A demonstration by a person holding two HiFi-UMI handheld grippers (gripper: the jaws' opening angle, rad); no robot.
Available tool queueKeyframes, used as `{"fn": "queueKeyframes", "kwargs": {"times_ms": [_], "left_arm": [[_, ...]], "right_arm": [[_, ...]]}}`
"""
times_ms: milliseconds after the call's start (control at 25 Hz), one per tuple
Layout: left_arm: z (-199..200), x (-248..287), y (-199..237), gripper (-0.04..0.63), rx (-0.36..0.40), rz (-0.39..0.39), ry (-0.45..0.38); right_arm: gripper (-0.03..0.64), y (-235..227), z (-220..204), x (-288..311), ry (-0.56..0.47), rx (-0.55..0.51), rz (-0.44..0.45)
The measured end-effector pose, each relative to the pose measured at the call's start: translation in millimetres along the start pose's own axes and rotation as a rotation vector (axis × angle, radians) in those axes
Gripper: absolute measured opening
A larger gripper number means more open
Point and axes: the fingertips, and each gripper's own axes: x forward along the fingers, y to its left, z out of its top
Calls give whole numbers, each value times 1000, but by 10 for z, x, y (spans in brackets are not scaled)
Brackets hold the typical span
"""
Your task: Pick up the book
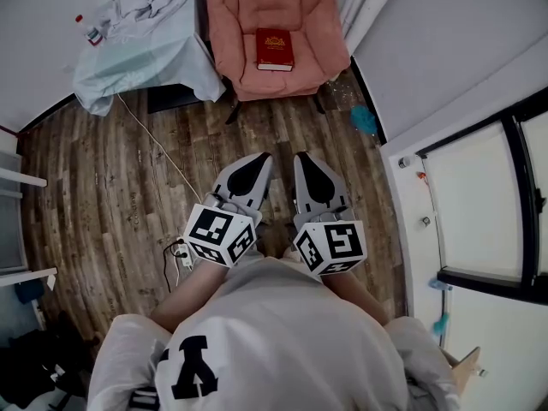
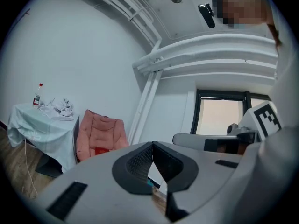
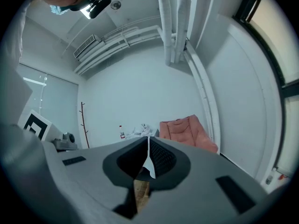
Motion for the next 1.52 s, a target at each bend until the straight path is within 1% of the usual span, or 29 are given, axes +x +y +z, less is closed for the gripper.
{"fn": "queueKeyframes", "kwargs": {"times_ms": [280, 440, 600, 840, 1080, 1520], "left_arm": [[44, -117, 305, 5, 6, -6, -2], [43, -129, 412, 5, -4, -13, 9], [80, -69, 460, 5, -4, -17, 6], [84, 149, 682, 5, -2, 8, 8], [209, 661, 994, 5, -2, 35, -1], [541, 1989, 1374, 5, 5, 60, -18]], "right_arm": [[34, 266, -52, 199, -28, 13, -11], [34, 348, -89, 280, -20, 17, -9], [34, 323, -45, 372, -28, 19, -11], [34, 143, -58, 649, -31, 28, -2], [34, -147, 12, 1169, -29, 28, 29], [34, -1082, 359, 2178, -28, 26, 61]]}}
